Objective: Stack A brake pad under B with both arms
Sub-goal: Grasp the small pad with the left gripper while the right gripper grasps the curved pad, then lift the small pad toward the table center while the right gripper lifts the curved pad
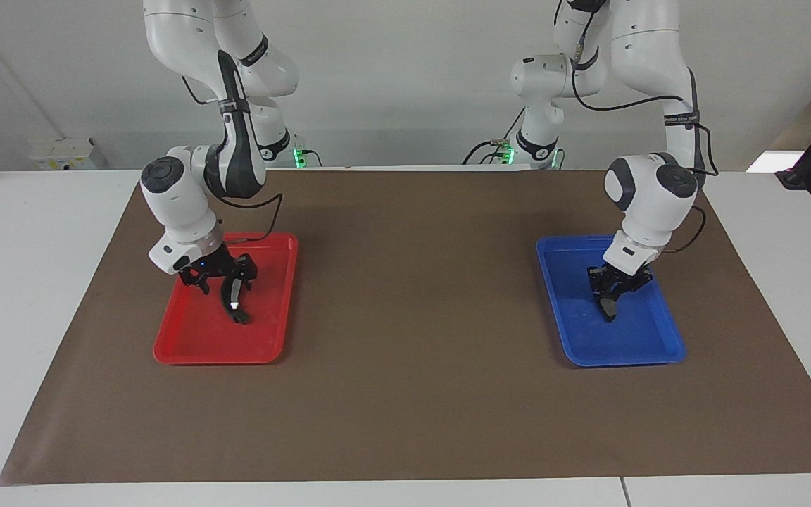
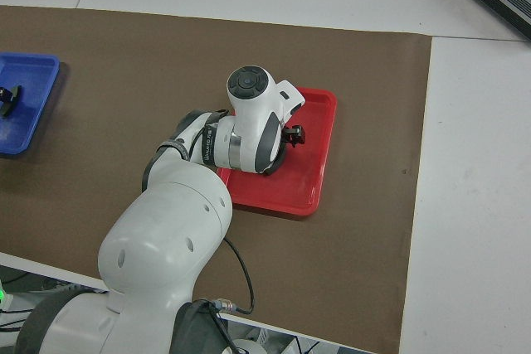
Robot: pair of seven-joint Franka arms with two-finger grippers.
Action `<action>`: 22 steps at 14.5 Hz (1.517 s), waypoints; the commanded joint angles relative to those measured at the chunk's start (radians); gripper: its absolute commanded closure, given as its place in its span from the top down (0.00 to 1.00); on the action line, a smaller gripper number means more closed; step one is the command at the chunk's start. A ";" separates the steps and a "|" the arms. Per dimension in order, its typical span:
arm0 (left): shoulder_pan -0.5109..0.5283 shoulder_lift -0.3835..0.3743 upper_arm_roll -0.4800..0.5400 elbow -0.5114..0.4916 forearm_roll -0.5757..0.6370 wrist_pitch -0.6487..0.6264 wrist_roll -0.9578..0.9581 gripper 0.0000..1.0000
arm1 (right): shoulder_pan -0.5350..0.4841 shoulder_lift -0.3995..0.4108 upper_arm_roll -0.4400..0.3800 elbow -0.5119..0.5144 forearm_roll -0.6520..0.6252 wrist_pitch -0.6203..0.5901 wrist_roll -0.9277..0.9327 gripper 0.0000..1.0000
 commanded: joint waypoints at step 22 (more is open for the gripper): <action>-0.693 0.199 -0.003 0.238 -0.009 0.105 -0.709 0.08 | 0.029 0.011 0.013 0.275 0.007 -0.342 0.004 0.00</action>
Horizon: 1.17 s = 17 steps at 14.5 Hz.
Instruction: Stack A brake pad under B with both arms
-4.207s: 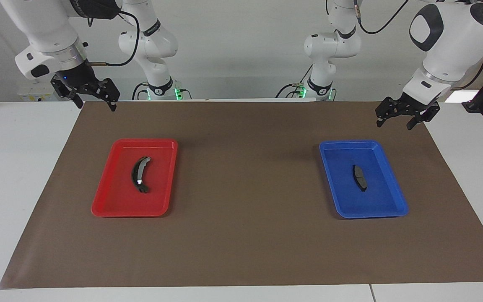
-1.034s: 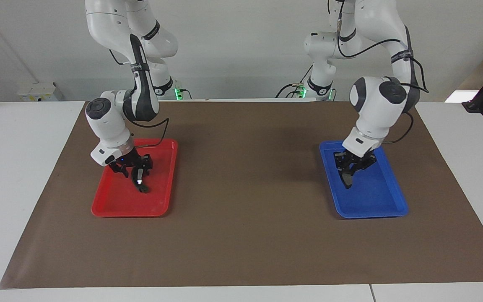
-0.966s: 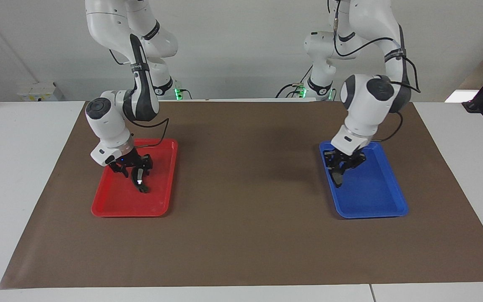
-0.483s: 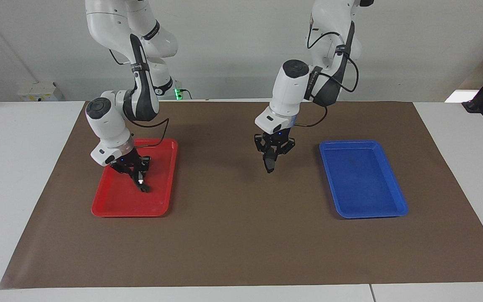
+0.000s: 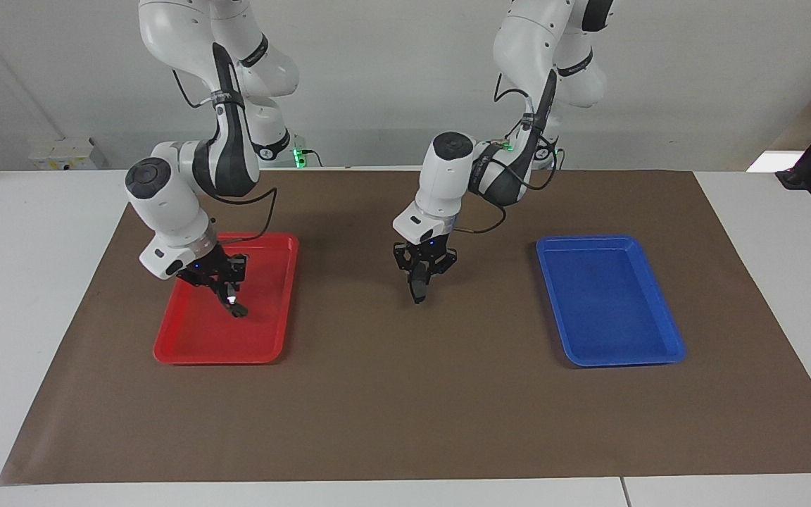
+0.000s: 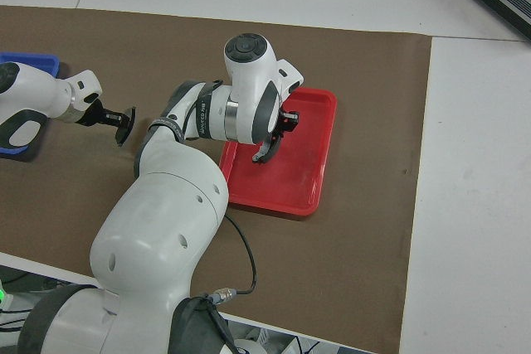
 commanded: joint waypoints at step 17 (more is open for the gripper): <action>0.478 -0.232 0.031 0.085 -0.008 -0.492 0.617 0.99 | 0.442 0.161 0.008 0.232 0.016 -0.014 0.536 0.00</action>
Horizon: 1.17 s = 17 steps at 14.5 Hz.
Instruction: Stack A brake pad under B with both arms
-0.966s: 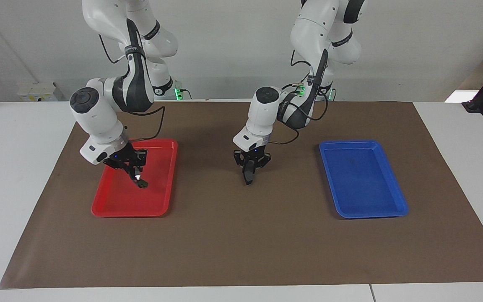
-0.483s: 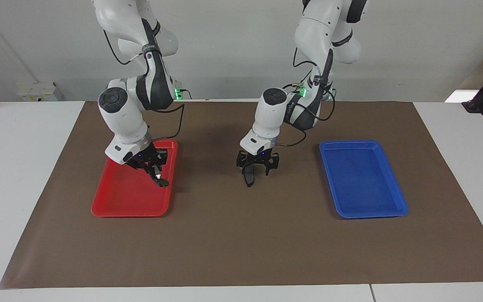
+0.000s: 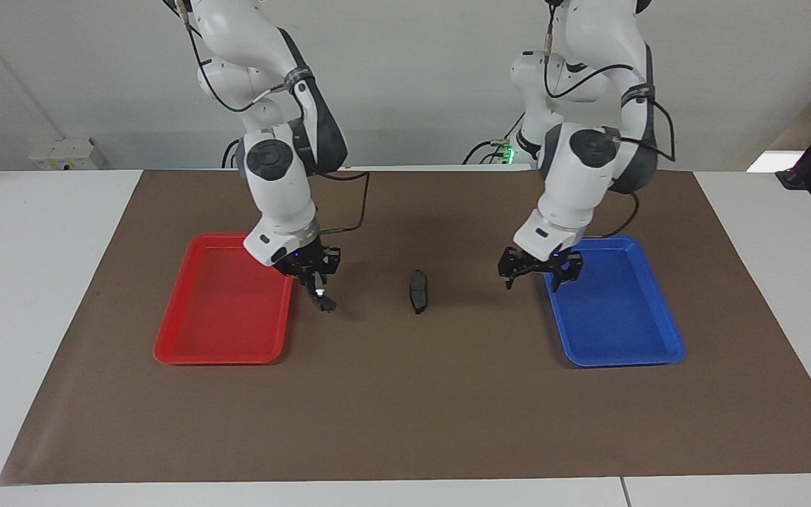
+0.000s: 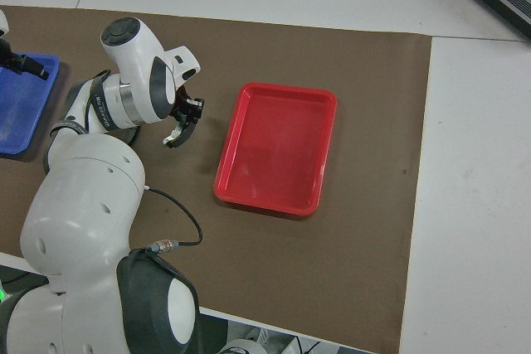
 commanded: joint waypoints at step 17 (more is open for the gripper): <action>0.283 -0.032 -0.008 0.411 -0.038 -0.592 0.292 0.99 | 0.211 0.230 0.000 0.152 -0.072 0.151 0.300 0.00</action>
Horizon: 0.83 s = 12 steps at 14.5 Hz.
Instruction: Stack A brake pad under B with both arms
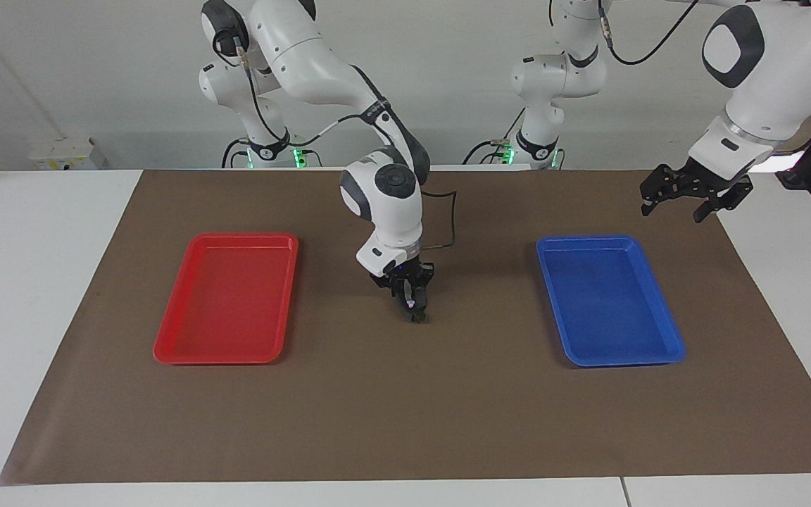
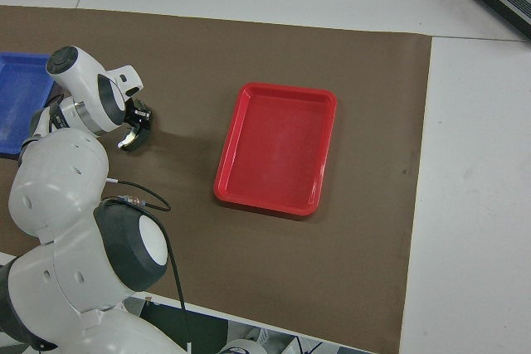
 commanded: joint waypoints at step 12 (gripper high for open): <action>0.018 -0.018 -0.011 0.005 0.061 -0.019 -0.058 0.99 | 0.002 -0.013 0.003 -0.020 -0.026 0.055 0.006 0.00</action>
